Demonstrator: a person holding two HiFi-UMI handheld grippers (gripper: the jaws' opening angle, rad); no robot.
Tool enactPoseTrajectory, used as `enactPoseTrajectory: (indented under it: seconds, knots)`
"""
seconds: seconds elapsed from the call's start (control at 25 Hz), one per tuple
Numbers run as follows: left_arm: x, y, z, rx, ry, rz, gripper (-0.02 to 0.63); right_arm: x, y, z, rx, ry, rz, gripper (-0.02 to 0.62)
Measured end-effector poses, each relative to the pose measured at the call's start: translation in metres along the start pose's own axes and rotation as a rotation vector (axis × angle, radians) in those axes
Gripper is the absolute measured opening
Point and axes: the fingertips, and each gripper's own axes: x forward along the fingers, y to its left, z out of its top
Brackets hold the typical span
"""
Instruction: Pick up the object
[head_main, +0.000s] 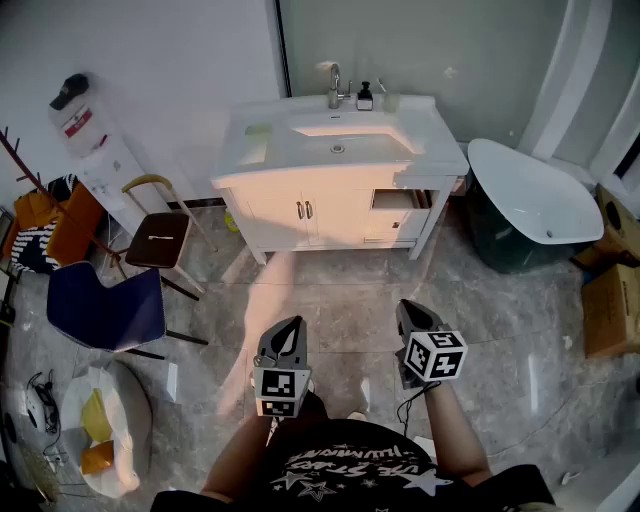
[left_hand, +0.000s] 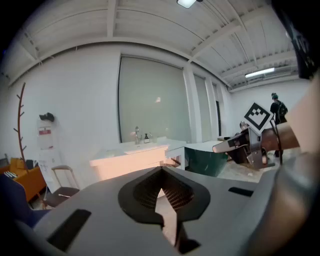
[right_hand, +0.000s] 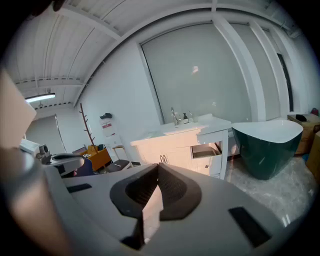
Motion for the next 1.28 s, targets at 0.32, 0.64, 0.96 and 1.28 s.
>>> enactPoseTrajectory:
  seconds: [0.32, 0.64, 0.96, 1.28]
  knots:
    - [-0.005, 0.017, -0.014, 0.003, 0.029, 0.014, 0.015, 0.013, 0.015, -0.006, -0.027, 0.022, 0.021, 0.011]
    - [-0.001, 0.036, -0.04, -0.02, 0.071, -0.022, 0.015, 0.042, 0.025, -0.012, -0.01, 0.044, 0.002, 0.012]
    - [0.037, 0.11, -0.029, -0.038, 0.029, -0.041, 0.015, 0.101, 0.049, 0.029, 0.013, -0.009, -0.003, 0.058]
    - [0.073, 0.192, -0.012, -0.051, 0.003, -0.068, 0.015, 0.173, 0.089, 0.061, 0.038, -0.036, -0.016, 0.239]
